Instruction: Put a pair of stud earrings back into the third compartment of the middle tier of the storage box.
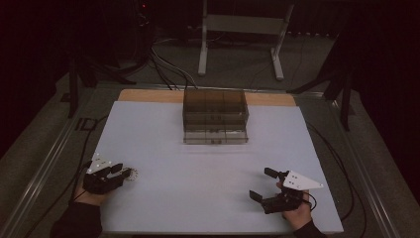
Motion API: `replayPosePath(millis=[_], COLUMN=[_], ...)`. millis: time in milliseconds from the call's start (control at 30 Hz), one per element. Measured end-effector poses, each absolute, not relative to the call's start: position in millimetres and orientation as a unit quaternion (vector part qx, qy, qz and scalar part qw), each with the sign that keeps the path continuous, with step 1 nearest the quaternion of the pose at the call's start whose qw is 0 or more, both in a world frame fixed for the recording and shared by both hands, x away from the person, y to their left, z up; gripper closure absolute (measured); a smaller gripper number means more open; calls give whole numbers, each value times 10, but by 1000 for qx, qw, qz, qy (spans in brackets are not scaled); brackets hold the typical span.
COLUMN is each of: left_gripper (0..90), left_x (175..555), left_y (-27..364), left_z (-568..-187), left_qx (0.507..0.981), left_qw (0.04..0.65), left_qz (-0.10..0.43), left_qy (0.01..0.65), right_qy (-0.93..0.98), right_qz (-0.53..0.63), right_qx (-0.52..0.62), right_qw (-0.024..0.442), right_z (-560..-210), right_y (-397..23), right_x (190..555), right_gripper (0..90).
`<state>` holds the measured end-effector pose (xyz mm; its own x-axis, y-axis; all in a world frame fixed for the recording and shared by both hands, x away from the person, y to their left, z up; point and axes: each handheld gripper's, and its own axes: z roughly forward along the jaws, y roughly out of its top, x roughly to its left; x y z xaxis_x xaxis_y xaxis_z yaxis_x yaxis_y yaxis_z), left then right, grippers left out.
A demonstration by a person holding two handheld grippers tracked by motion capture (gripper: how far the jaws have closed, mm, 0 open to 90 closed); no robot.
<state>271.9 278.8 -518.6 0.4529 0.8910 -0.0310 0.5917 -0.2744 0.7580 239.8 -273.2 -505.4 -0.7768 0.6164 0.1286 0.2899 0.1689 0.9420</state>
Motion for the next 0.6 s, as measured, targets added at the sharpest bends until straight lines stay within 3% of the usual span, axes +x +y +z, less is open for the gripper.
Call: replayPosePath(millis=[533, 600], left_gripper=[792, 853], left_x=[2811, 2811], left_y=[2774, 2765], left_z=[-5283, -5280], left_qx=[777, 780], left_qw=[331, 329], left_qz=[204, 203], left_qy=[495, 492], right_qy=[756, 756], right_qz=[565, 565], right_qx=[299, 300], right_qw=[142, 142], right_z=[-5062, -5064], right_y=[-2716, -2717], right_x=[2397, 2399], right_gripper=[0, 0])
